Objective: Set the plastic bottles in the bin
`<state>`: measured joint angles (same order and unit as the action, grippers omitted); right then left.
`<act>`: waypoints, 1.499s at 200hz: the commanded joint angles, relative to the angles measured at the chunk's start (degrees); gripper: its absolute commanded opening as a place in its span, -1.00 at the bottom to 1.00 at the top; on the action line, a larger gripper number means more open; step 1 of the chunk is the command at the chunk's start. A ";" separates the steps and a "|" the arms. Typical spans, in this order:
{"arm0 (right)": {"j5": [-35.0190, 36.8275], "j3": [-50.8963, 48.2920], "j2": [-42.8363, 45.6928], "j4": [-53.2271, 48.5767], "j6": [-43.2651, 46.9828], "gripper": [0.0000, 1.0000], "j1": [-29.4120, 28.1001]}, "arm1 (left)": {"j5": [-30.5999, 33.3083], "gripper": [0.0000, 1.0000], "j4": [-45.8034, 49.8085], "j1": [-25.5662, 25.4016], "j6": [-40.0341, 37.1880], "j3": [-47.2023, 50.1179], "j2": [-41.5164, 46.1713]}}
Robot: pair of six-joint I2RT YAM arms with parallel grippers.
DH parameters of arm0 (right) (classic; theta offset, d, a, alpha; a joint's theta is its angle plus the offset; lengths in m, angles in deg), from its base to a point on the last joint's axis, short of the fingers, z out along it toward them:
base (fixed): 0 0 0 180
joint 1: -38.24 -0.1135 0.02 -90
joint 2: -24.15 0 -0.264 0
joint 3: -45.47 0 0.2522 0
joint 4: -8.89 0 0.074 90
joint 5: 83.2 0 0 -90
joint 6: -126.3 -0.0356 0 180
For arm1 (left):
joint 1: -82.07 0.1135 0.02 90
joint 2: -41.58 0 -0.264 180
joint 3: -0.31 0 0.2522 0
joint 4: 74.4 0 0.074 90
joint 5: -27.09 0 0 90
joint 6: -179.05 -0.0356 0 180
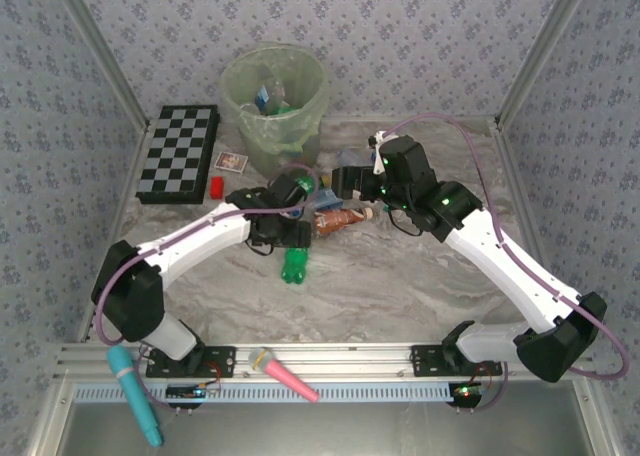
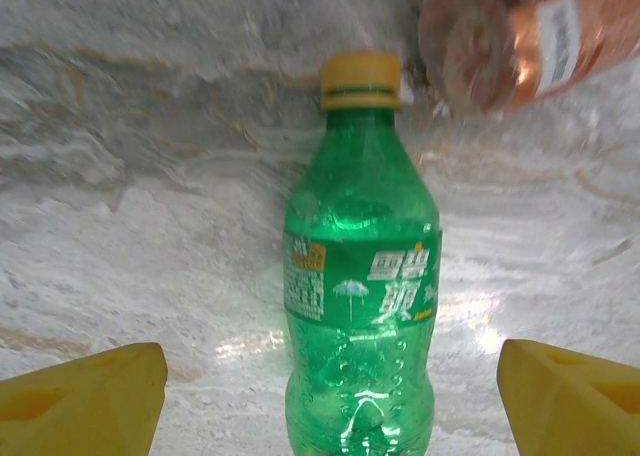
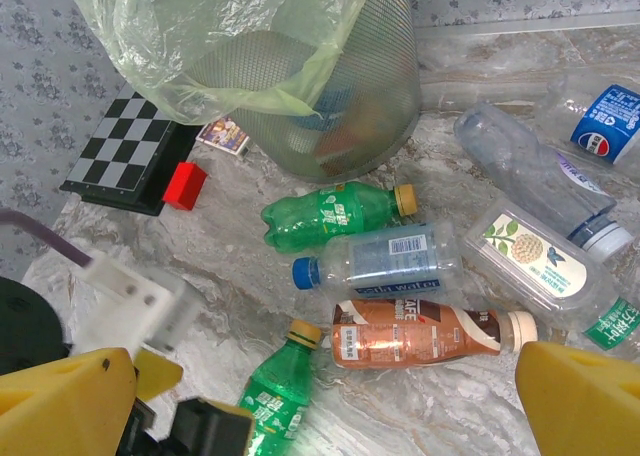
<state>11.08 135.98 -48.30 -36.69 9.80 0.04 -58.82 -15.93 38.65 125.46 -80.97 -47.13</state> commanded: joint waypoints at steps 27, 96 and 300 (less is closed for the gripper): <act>0.63 0.86 0.75 -0.64 0.40 0.99 -0.39 | -3.52 0.72 -2.47 -1.75 -1.81 2.69 -4.63; 1.00 0.25 1.21 -0.96 0.41 0.99 -0.41 | -3.66 0.60 -5.47 -4.30 -1.96 6.83 -8.50; 2.09 1.55 1.38 2.27 1.84 0.99 0.14 | -7.34 0.10 -2.82 4.88 8.28 -16.40 9.46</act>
<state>12.00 135.98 -48.25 -35.92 10.28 0.07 -61.96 -14.69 39.53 128.19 -94.13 -37.88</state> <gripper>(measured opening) 0.994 0.572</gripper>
